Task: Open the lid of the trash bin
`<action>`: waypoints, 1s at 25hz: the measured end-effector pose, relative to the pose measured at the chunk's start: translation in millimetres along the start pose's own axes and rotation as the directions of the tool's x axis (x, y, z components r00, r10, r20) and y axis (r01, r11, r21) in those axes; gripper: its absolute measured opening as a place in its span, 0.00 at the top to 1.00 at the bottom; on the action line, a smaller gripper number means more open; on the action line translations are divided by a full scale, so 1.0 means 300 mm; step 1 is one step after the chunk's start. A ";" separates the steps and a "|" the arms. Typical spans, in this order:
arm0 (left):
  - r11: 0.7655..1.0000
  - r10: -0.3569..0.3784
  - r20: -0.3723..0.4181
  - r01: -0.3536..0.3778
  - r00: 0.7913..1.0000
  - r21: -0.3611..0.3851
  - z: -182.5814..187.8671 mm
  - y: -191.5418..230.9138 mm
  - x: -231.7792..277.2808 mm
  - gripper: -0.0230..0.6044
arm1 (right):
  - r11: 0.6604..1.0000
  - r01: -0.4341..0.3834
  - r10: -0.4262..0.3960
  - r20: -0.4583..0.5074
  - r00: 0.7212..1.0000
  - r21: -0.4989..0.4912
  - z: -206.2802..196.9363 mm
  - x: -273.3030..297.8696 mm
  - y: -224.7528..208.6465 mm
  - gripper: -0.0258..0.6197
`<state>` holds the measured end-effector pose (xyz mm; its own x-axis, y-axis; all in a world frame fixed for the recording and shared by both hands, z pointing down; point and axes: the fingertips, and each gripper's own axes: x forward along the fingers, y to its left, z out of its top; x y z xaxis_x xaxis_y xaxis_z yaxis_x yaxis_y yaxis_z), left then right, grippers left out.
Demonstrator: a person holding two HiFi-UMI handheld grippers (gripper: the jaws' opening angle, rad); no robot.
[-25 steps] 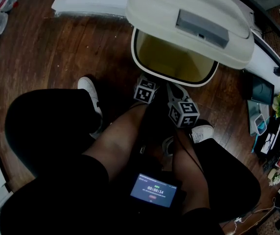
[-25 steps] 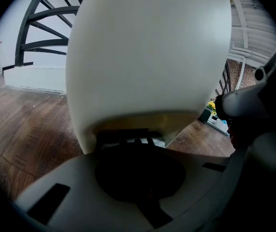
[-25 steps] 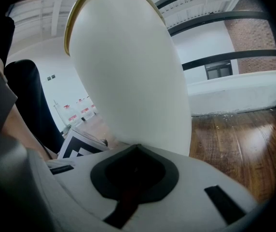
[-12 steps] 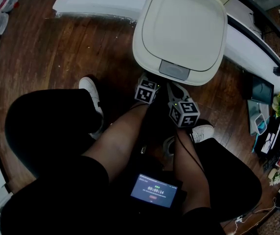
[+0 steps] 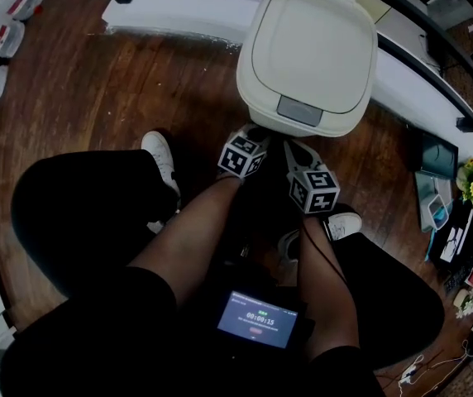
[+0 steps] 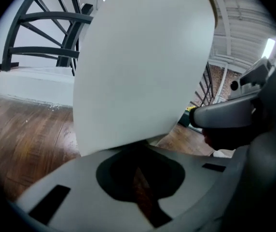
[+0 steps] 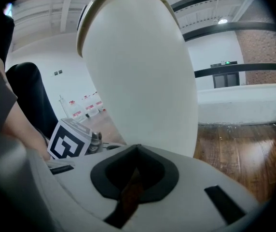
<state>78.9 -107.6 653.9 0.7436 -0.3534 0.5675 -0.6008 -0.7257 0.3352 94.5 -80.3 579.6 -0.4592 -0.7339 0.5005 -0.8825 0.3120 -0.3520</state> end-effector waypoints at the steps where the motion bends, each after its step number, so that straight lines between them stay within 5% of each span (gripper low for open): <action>1: 1.000 -0.018 0.003 0.018 1.000 0.018 0.013 -0.023 -0.027 0.93 | 1.000 -0.006 0.006 0.001 1.000 -0.014 0.008 -0.010 0.015 0.95; 9: 0.996 -0.065 0.066 0.060 0.996 0.072 0.137 -0.238 -0.314 0.93 | 0.996 -0.033 0.036 0.040 0.999 -0.085 0.112 -0.162 0.136 0.95; 16: 0.985 -0.097 0.192 0.067 0.977 0.157 0.340 -0.391 -0.634 0.93 | 0.976 -0.116 0.141 0.131 0.981 -0.185 0.312 -0.350 0.413 0.95; 21: 0.963 -0.170 0.354 0.078 0.920 0.259 0.620 -0.533 -0.906 0.93 | 0.958 -0.113 0.195 0.311 0.930 -0.264 0.608 -0.567 0.599 0.95; 25: 0.928 -0.255 0.445 0.088 0.858 0.363 0.813 -0.676 -1.149 0.93 | 0.907 -0.104 0.264 0.361 0.895 -0.408 0.799 -0.773 0.770 0.95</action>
<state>15.9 17.6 206.8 0.9221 -0.3812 0.0668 -0.3860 -0.9183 0.0881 21.7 17.3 192.6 -0.6069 -0.7917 0.0696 -0.7947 0.6050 -0.0488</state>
